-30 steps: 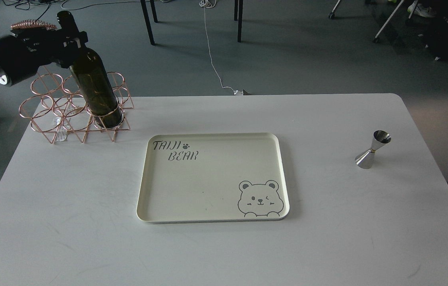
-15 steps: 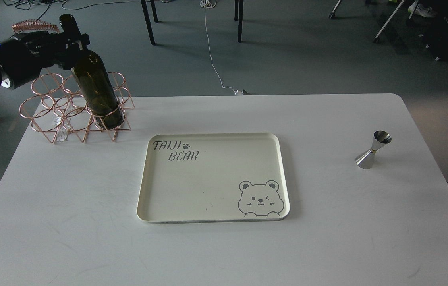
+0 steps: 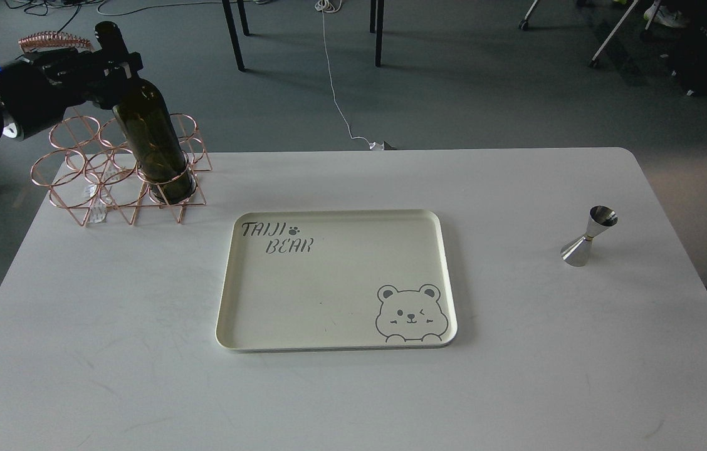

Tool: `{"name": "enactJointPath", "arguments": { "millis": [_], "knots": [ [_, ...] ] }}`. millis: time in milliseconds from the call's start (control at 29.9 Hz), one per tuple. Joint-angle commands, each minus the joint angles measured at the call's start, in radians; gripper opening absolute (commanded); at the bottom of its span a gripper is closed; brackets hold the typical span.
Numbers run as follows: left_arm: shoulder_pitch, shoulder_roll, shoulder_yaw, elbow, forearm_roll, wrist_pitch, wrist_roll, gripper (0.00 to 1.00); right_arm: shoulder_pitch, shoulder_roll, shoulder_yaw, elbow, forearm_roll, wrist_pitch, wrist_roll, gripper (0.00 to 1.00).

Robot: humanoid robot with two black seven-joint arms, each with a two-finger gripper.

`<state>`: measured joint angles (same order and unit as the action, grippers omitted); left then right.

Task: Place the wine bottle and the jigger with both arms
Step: 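Lower the bottle into a slot of the copper rack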

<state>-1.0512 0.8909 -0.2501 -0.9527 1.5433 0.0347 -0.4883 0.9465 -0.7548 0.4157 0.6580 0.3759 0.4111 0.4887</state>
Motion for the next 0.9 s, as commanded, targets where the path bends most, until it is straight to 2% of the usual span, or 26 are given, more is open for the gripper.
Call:
{"name": "enactJointPath", "arguments": {
  "millis": [0,368,870],
  "knots": [
    [0.0,-0.003,0.0,0.0,-0.002,-0.001,0.0,0.81,0.0,0.0,0.0,0.0,0.0,0.0,0.0,0.97],
    [0.002,-0.004,0.0,0.0,-0.011,-0.002,0.0,0.95,0.0,0.0,0.002,0.002,0.0,0.0,0.0,0.97],
    [0.011,-0.006,-0.002,0.002,-0.028,-0.002,0.0,0.96,0.0,-0.001,0.003,0.002,0.0,0.0,0.0,0.97]
  ]
}}
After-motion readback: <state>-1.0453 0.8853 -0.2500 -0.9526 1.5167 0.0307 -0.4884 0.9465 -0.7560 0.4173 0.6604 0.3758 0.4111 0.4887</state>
